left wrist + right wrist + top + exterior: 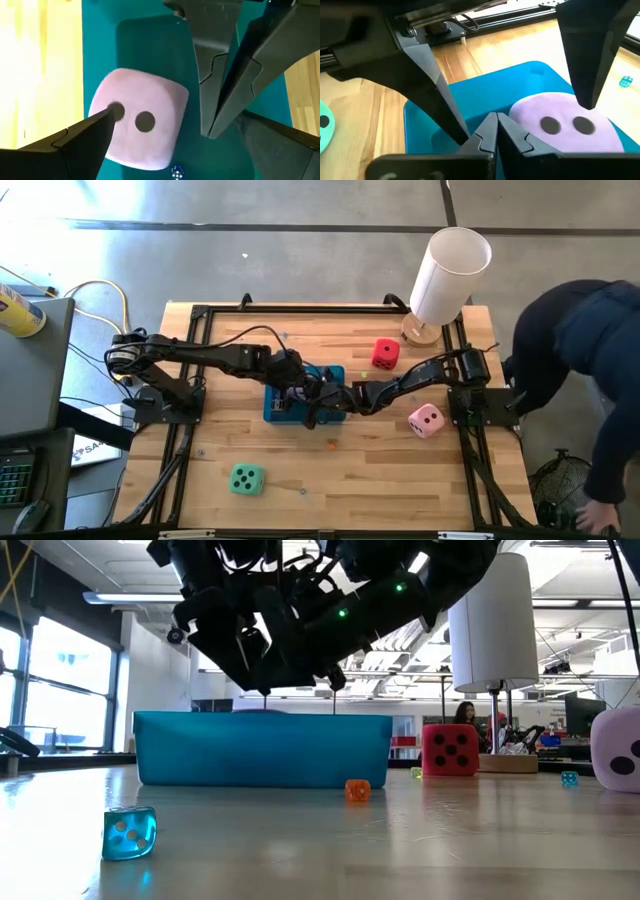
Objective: Pick & Place Dice
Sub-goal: Put the large violet dice into the blue bin, then put the large purple dice into the blue bin
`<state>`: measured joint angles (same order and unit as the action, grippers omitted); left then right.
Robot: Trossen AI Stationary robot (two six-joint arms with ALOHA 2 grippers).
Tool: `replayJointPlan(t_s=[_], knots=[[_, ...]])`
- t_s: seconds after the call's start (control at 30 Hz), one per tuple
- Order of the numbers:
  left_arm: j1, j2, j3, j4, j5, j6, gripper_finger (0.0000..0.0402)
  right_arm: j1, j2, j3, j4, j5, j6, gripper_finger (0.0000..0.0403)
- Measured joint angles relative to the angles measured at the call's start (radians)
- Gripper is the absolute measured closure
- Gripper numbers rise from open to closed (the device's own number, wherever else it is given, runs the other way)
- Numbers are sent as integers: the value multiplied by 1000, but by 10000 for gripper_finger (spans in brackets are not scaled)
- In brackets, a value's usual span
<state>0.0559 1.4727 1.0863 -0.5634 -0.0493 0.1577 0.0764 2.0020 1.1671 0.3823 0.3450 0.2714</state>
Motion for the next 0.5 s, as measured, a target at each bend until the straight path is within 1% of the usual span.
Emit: replayJointPlan(t_s=[0.1,0.17,0.33,0.5], knots=[[0,0,0,-1,0,1,2,3,0,0,7,4,-27,401],[-1,0,0,-1,3,3,2,12,1,0,15,34,-54,401],[-3,0,2,8,-3,3,2,47,-18,0,6,165,-141,401],[-3,-31,3,15,-8,-16,2,92,-60,1,-64,314,-195,401]])
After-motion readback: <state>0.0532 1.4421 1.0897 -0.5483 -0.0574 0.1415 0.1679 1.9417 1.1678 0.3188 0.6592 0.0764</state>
